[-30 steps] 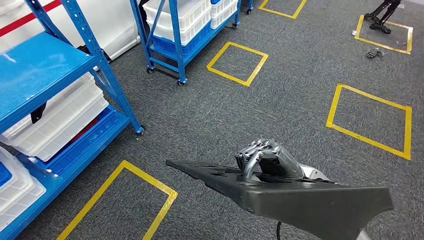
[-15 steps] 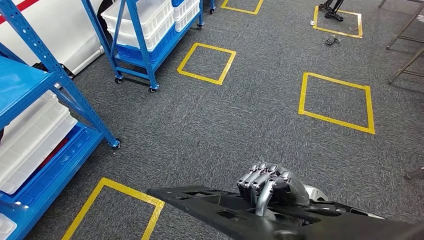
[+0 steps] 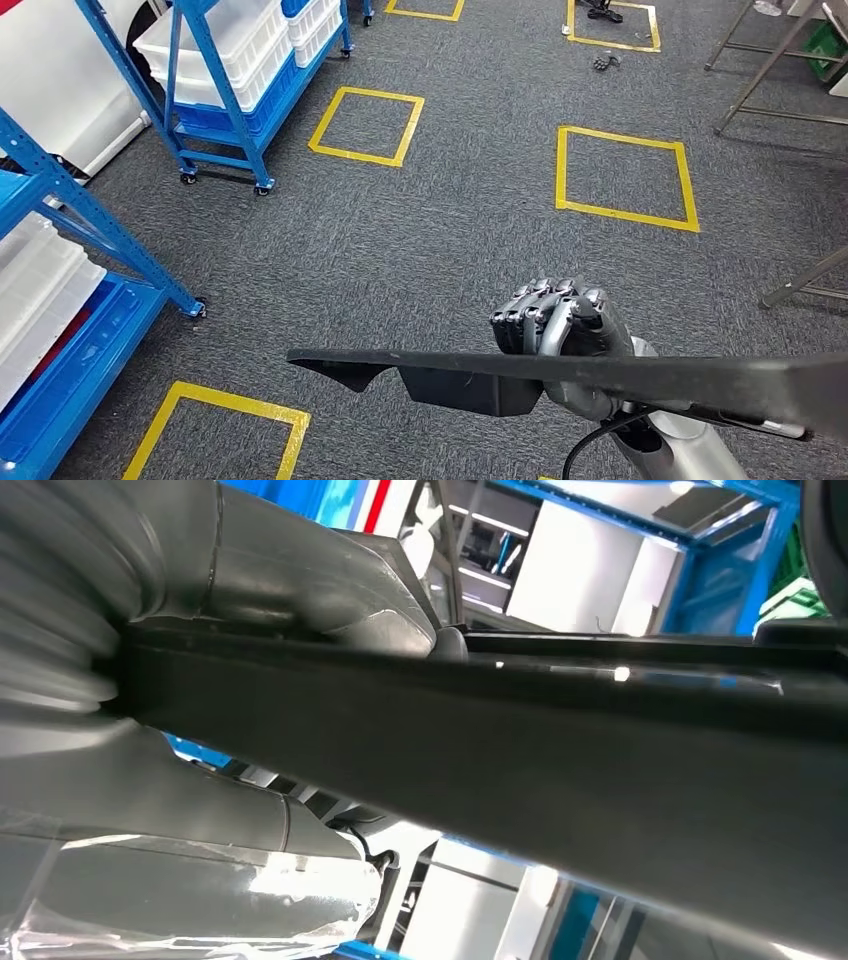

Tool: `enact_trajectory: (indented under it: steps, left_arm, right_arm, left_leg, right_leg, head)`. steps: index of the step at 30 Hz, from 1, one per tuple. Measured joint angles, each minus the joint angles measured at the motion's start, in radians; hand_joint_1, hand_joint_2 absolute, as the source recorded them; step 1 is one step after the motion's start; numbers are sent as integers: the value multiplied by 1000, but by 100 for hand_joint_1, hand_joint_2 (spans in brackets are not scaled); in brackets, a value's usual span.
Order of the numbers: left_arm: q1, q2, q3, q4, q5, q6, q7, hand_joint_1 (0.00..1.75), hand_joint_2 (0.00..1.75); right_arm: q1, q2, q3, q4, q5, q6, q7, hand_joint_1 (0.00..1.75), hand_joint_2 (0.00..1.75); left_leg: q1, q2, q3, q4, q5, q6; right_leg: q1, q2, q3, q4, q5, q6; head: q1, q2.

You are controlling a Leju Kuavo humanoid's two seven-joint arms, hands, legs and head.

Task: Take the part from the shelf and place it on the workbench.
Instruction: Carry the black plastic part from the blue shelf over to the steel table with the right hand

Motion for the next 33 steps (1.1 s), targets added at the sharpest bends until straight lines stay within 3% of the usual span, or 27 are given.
enact_trajectory:
  steps: [1, 3, 5, 6, 7, 8, 9, 11, 13, 15, 16, 18, 20, 21, 22, 23, 24, 26, 28, 29, 31, 33]
  left_arm:
    - [-2, 1, 0, 0, -3, -2, -4, 0, 0]
    - [-4, 2, 0, 0, -8, -8, -14, 0, 0]
    - [-2, 4, -1, 0, -14, -14, -23, 0, 0]
    - [-1, 4, -1, 0, -18, -17, -28, 0, 0]
    - [0, 5, -2, 0, -21, -18, -33, 0, 0]
    - [0, 6, -3, 0, -25, -19, -37, 0, 0]
    - [-1, 7, -4, 0, -27, -21, -42, 0, 0]
    - [-4, 10, -5, 0, -30, -26, -49, 0, 0]
    - [-5, 11, -7, 0, -30, -23, -54, 0, 0]
    - [-7, 12, -7, 0, -25, -9, -55, 0, 0]
    - [-8, 13, -7, 0, -21, -1, -56, 0, 0]
    - [-8, 14, -7, 0, -13, 13, -60, 0, 0]
    - [-4, 17, -7, 0, -7, 23, -65, 0, 0]
    - [-2, 18, -6, 0, -6, 26, -66, 0, 0]
    - [0, 20, -6, 0, -4, 25, -67, 0, 0]
    - [1, 23, -6, 0, -3, 22, -68, 0, 0]
    - [1, 24, -6, 0, -2, 18, -68, 0, 0]
    - [1, 26, -5, 0, -2, 14, -69, 0, 0]
    - [1, 28, -5, 0, -4, 12, -69, 0, 0]
    - [1, 29, -5, 0, -6, 9, -67, 0, 0]
    - [0, 31, -5, 0, -8, 1, -64, 0, 0]
    - [-2, 32, -5, 0, -6, -8, -61, 0, 0]
  right_arm:
    - [-6, -1, 7, 0, -2, 0, 0, 175, 175]
    - [-21, -2, 21, 3, -6, -6, -2, 175, 175]
    - [-34, 0, 40, 8, -6, -24, -2, 175, 175]
    - [-38, 1, 50, 10, -3, -37, -1, 175, 175]
    - [-38, 3, 59, 12, 1, -51, 1, 175, 175]
    - [-38, 5, 67, 13, 7, -64, 4, 175, 175]
    - [-37, 8, 75, 12, 14, -78, 8, 175, 175]
    - [-34, 17, 88, 6, 29, -101, 14, 175, 175]
    - [-28, 31, 95, 0, 45, -108, 21, 175, 175]
    - [-12, 45, 97, -4, 63, -98, 28, 175, 175]
    - [-3, 52, 99, -5, 72, -88, 29, 175, 175]
    - [7, 64, 102, -5, 85, -67, 28, 175, 175]
    - [12, 76, 104, -2, 90, -49, 26, 175, 175]
    - [16, 83, 104, 0, 93, -42, 25, 175, 175]
    - [22, 89, 104, 3, 96, -37, 25, 175, 175]
    - [28, 94, 104, 4, 102, -32, 25, 175, 175]
    - [33, 99, 104, 5, 109, -26, 24, 175, 175]
    - [40, 110, 104, 5, 121, -18, 23, 175, 175]
    - [42, 123, 104, 5, 127, -13, 21, 175, 175]
    - [44, 128, 103, 4, 129, -12, 21, 175, 175]
    - [48, 138, 103, 4, 133, -8, 22, 175, 175]
    - [50, 149, 101, 2, 138, -1, 25, 175, 175]
  left_leg:
    - [1, -4, 2, 3, -5, -5]
    - [3, -41, -16, 54, -38, -12]
    - [5, -83, -76, 180, -97, -15]
    - [6, -92, -109, 243, -119, -18]
    - [6, -94, -129, 273, -121, -20]
    - [7, -96, -131, 266, -101, -21]
    - [9, -100, -115, 221, -66, -23]
    - [15, -131, -62, 91, 0, -26]
    - [18, -158, -32, 25, 17, -23]
    - [15, -151, -29, 20, 14, -11]
    - [15, -142, -27, 17, 16, -5]
    - [17, -122, -23, 8, 20, 8]
    - [14, -101, -21, 5, 19, 16]
    - [12, -89, -21, 5, 18, 17]
    - [10, -78, -21, 5, 16, 18]
    - [10, -67, -19, 5, 14, 18]
    - [9, -58, -17, 5, 12, 17]
    - [8, -41, -9, 5, 7, 12]
    - [6, -26, -2, 4, 1, 3]
    - [5, -18, 1, 3, -2, -3]
    - [7, -7, 8, 0, -6, -14]
    - [9, -35, -2, 35, -33, -21]
  right_leg:
    - [-2, 10, 5, -8, 4, -4]
    - [-9, 29, 16, -24, 11, -15]
    - [-10, 50, 19, -26, 12, -22]
    - [-9, 63, 19, -26, 12, -24]
    - [-9, 76, 19, -24, 11, -24]
    - [-10, 90, 19, -21, 10, -23]
    - [-12, 104, 19, -16, 8, -20]
    - [-15, 128, 15, 1, -2, -11]
    - [-16, 146, 5, 15, -9, -1]
    - [-18, 164, -1, 16, -7, 9]
    - [-19, 162, -3, 18, -9, 14]
    - [-18, 123, -23, 60, -35, 23]
    - [-18, 73, -81, 174, -92, 30]
    - [-20, 63, -114, 236, -116, 32]
    - [-22, 58, -136, 276, -124, 33]
    - [-23, 56, -141, 281, -114, 33]
    - [-23, 52, -124, 245, -87, 31]
    - [-17, 23, -54, 109, -26, 22]
    - [-5, -4, -8, 19, -3, 11]
    - [1, -5, -5, 10, -7, 7]
    - [0, 16, -2, 2, -2, -3]
    - [-6, 35, 6, -10, 4, -15]
  head:
    - [-1, 0]
    - [-2, 0]
    - [-4, 0]
    - [-5, 0]
    - [-5, 0]
    - [-5, 0]
    - [-5, 0]
    - [-5, 0]
    - [-6, 0]
    - [-7, 0]
    - [-7, 0]
    - [-3, 0]
    - [0, 0]
    - [0, 0]
    - [0, 0]
    - [0, 0]
    - [0, 0]
    - [0, 0]
    - [0, 0]
    - [0, 0]
    - [-1, 0]
    - [-1, 0]
